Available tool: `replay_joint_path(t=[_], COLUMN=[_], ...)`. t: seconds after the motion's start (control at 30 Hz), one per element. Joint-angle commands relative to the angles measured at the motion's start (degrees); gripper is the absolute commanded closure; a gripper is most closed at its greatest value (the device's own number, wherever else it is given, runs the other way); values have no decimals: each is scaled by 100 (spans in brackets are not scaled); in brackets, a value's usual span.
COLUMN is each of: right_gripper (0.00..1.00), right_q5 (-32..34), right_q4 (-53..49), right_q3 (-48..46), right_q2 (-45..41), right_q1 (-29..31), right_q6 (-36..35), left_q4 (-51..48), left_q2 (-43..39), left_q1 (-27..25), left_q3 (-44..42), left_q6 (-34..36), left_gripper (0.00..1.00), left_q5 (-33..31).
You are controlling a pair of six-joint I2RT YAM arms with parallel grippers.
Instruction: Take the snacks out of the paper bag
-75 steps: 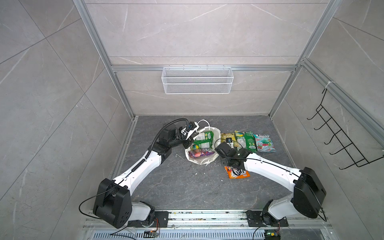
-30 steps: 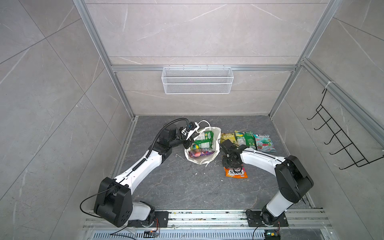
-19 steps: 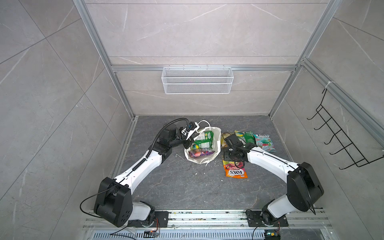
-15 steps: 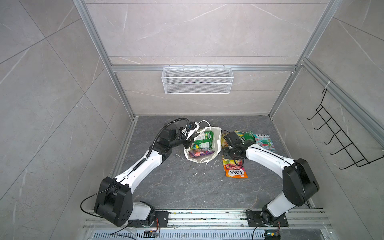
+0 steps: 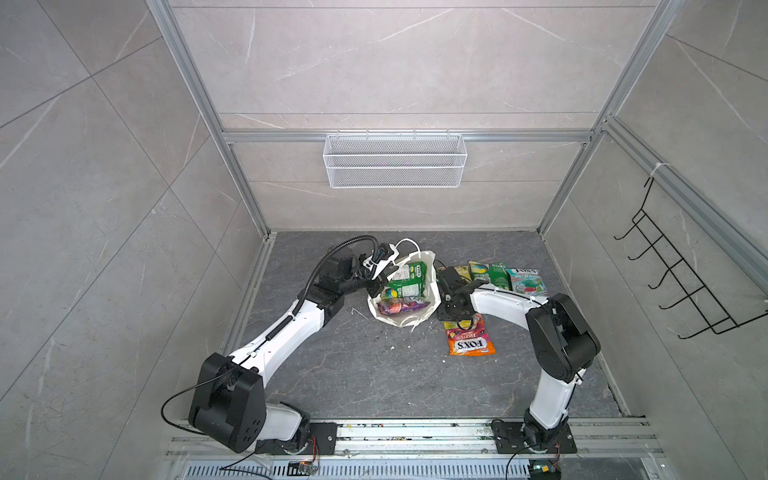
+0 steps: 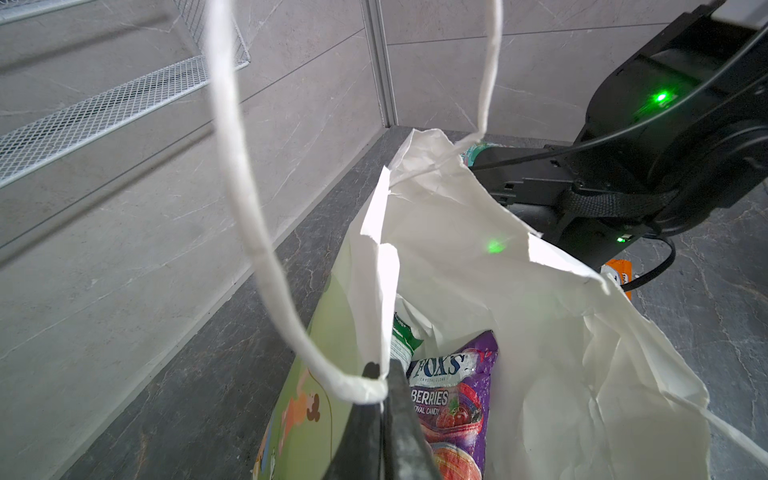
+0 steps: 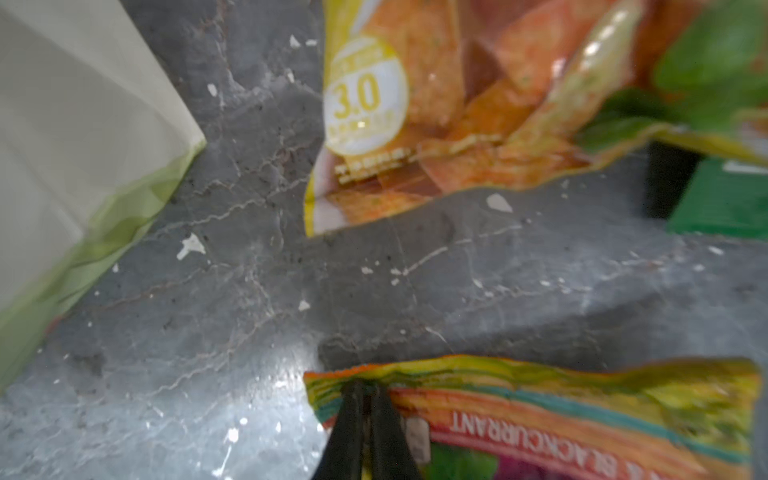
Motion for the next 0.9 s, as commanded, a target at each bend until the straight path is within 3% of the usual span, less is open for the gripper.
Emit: replay_joint_path(t=[0.0, 0.1, 0.17, 0.3, 0.37, 0.43, 0.5, 0.67, 0.87], right_gripper=[89, 88, 81, 59, 43, 26, 16, 4, 7], right_q5=[86, 79, 82, 137, 259, 463, 645, 208, -621], right_q4=[111, 88, 73, -37, -123, -440, -996, -1483, -1294], right_q3=[52, 85, 77, -8, -173, -250, -270, -848, -1169], right_q2=[218, 106, -115, -804, -1265, -1583, -1768, -2139, -1846], right_q1=[54, 60, 72, 76, 80, 55, -25, -346, -405], right_q6=[97, 63, 51, -66, -135, -228, -239, -179, -521], left_q4=[4, -20, -24, -30, -26, -34, -42, 44, -11], left_q2=[-73, -91, -112, -113, -112, -129, -146, -178, -112], left_q1=[8, 10, 9, 9, 11, 9, 9, 9, 9], left_q3=[124, 128, 111, 105, 108, 109, 116, 17, 66], left_q6=[-42, -42, -31, -32, -35, -21, -3, -37, -83], left_gripper=[100, 100, 100, 100, 100, 100, 100, 100, 100], left_q5=[48, 44, 27, 16, 26, 35, 32, 60, 142])
